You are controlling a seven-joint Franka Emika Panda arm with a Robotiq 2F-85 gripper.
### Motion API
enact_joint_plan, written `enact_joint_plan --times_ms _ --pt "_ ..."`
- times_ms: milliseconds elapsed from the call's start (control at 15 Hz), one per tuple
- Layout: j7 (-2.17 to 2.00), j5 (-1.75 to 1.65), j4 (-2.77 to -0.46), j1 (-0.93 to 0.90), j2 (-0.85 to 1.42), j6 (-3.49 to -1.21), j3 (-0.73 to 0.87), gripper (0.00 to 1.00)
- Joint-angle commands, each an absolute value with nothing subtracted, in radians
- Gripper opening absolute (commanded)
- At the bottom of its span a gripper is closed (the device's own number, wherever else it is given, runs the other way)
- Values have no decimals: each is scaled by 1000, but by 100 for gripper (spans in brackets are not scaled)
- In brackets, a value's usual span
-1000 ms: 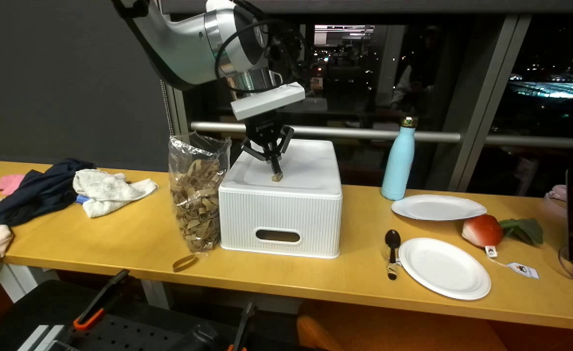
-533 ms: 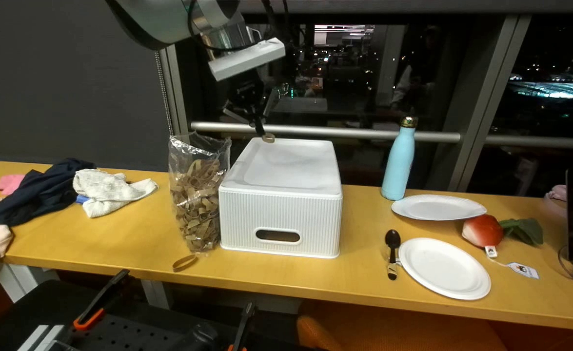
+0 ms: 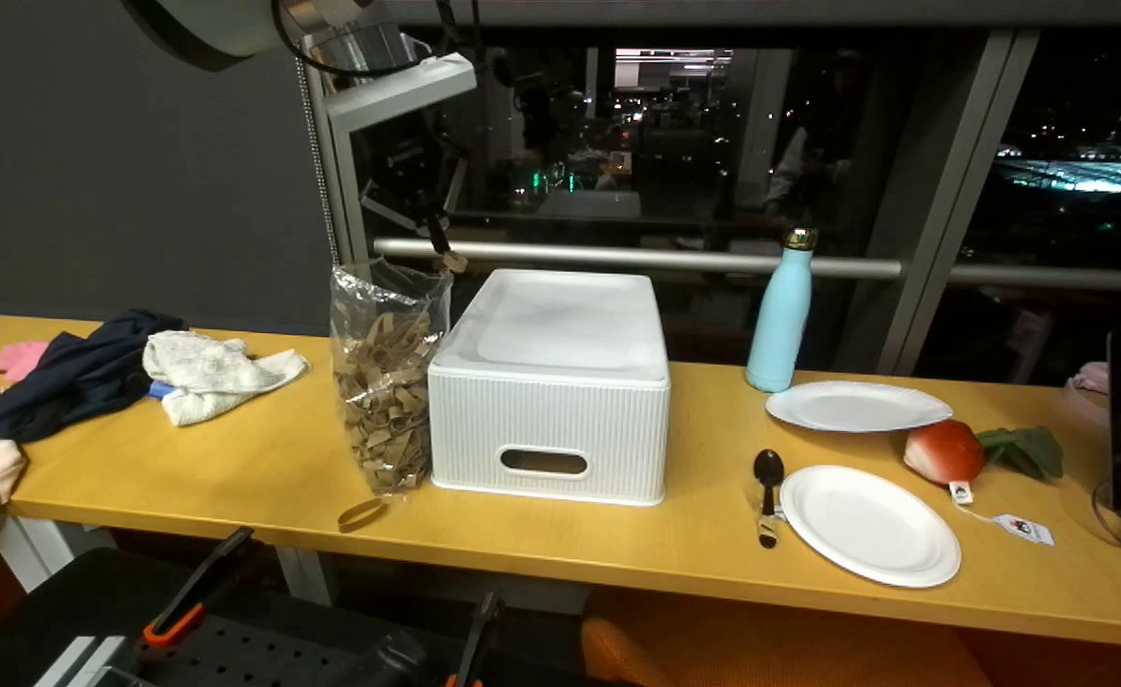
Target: Put the rubber bands into the basket
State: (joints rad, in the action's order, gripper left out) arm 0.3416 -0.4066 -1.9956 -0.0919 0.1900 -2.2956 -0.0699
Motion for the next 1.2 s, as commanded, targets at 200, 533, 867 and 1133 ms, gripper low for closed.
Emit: enact_joint_plan --times_ms 200,533,867,1133 --pt "321 -407 -2008 -124 168 -2219 -97 0" --pt "309 -403 -1998 -140 174 -2161 -112 0" --pt "314 -401 -1990 -146 181 -2121 -118 0" --pt "308 -402 -1983 -144 183 -2101 -118 27"
